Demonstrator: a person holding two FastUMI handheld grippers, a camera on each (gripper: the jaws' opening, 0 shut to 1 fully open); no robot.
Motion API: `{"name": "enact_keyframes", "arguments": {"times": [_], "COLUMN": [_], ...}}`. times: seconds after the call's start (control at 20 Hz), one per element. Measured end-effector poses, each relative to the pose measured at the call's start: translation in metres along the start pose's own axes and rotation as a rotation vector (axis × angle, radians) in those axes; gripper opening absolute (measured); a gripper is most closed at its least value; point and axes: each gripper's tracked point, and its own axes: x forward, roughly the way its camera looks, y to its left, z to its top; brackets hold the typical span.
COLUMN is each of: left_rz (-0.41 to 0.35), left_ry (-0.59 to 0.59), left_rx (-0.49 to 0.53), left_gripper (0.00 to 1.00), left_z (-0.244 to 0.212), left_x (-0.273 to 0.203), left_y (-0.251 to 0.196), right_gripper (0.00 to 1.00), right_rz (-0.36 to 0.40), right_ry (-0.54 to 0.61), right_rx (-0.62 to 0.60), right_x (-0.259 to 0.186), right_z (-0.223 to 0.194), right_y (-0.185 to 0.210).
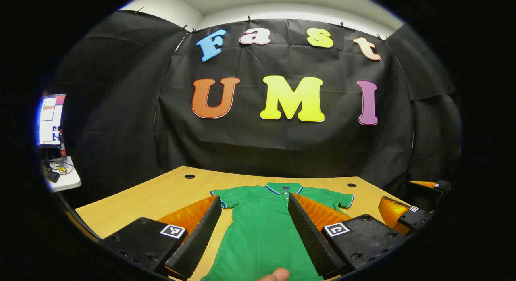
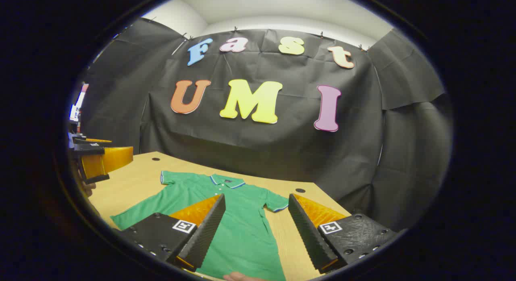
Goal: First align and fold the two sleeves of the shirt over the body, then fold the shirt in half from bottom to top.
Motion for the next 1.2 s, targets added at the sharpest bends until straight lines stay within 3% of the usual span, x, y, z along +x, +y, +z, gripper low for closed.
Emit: {"name": "enact_keyframes", "arguments": {"times": [0.9,1.2], "left_rz": [-0.031,-0.035], "left_ry": [-0.003,-0.004], "left_rx": [0.049,0.067], "left_gripper": [1.00,1.00], "left_z": [-0.009,-0.012], "left_x": [0.002,0.003], "left_y": [-0.015,-0.018], "right_gripper": [0.95,0.95], "right_rz": [-0.074,-0.131], "right_ry": [0.021,0.029], "right_rx": [0.076,0.093], "right_x": [0.010,0.062], "right_z": [-0.005,-0.004], "right_y": [-0.027,-0.046]}}
